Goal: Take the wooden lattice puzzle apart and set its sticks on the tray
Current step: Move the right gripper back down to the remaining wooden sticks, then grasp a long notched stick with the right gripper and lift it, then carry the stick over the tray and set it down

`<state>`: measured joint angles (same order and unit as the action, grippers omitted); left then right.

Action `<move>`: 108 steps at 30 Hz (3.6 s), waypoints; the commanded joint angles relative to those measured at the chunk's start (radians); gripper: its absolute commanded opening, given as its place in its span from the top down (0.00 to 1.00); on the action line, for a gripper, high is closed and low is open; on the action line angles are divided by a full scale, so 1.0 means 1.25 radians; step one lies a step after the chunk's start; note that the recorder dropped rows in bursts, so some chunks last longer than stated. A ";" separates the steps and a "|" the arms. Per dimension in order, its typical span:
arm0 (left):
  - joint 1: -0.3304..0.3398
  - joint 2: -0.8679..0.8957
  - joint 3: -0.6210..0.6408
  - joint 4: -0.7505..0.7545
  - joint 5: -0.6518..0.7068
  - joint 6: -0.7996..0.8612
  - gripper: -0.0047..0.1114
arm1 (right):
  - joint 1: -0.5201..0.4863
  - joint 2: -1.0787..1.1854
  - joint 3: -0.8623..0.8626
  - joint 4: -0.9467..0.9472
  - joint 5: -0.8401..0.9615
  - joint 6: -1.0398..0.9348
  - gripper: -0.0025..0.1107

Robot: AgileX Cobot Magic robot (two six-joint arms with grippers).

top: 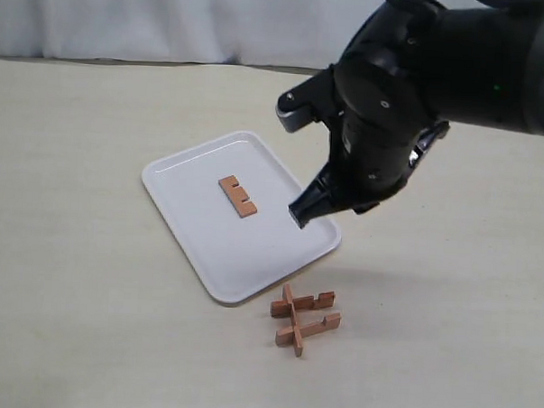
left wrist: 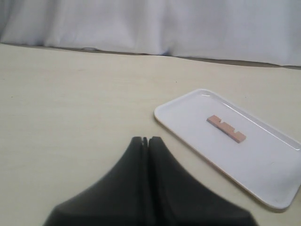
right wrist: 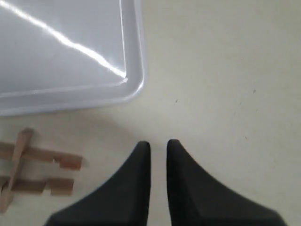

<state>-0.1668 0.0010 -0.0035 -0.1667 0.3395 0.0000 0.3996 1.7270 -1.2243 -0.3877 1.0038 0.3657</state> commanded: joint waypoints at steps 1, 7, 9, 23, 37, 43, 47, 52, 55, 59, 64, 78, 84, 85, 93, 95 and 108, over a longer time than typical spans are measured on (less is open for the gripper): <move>-0.007 -0.001 0.003 -0.001 -0.008 0.000 0.96 | -0.003 -0.076 0.097 0.074 -0.009 -0.039 0.88; -0.007 -0.001 0.003 -0.001 -0.008 0.000 0.96 | -0.002 -0.179 0.251 0.264 -0.132 -0.081 0.83; -0.007 -0.001 0.003 -0.001 -0.008 0.000 0.96 | -0.002 -0.194 0.298 0.297 -0.170 -0.092 0.77; -0.007 -0.001 0.003 -0.001 -0.008 0.000 0.96 | 0.133 -0.176 0.431 0.334 -0.386 -0.054 0.63; -0.007 -0.001 0.003 -0.001 -0.008 0.000 0.96 | 0.164 -0.046 0.431 0.319 -0.531 -0.012 0.63; -0.007 -0.001 0.003 -0.001 -0.008 0.000 0.96 | 0.164 -0.023 0.431 0.316 -0.562 -0.010 0.64; -0.007 -0.001 0.003 -0.001 -0.008 0.000 0.96 | 0.161 -0.020 0.431 0.291 -0.568 0.001 0.67; -0.007 -0.001 0.003 -0.001 -0.008 0.000 0.96 | 0.161 -0.020 0.431 0.141 -0.565 0.162 0.67; -0.007 -0.001 0.003 -0.001 -0.008 0.000 0.96 | 0.161 -0.020 0.431 0.002 -0.548 0.303 0.67; -0.007 -0.001 0.003 -0.001 -0.008 0.000 0.96 | 0.161 -0.020 0.431 -0.039 -0.554 0.362 0.67; -0.007 -0.001 0.003 -0.001 -0.008 0.000 0.96 | 0.163 -0.020 0.431 -0.035 -0.556 0.371 0.67; -0.007 -0.001 0.003 -0.001 -0.008 0.000 0.96 | 0.163 -0.019 0.431 -0.014 -0.580 0.389 0.79; -0.007 -0.001 0.003 -0.001 -0.008 0.000 0.96 | 0.163 0.001 0.431 -0.014 -0.580 0.389 0.91; -0.007 -0.001 0.003 -0.001 -0.008 0.000 0.96 | 0.163 0.008 0.431 -0.014 -0.578 0.397 0.91; -0.007 -0.001 0.003 -0.001 -0.008 0.000 0.96 | 0.163 0.006 0.431 -0.062 -0.569 0.407 0.92; -0.007 -0.001 0.003 -0.001 -0.008 0.000 0.96 | 0.163 -0.030 0.431 -0.083 -0.547 0.407 0.94; -0.007 -0.001 0.003 -0.001 -0.008 0.000 0.96 | 0.163 -0.222 0.411 -0.445 -0.482 0.611 0.94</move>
<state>-0.1668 0.0010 -0.0035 -0.1667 0.3395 0.0000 0.6034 1.4491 -0.7013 -0.7674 0.4256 0.9873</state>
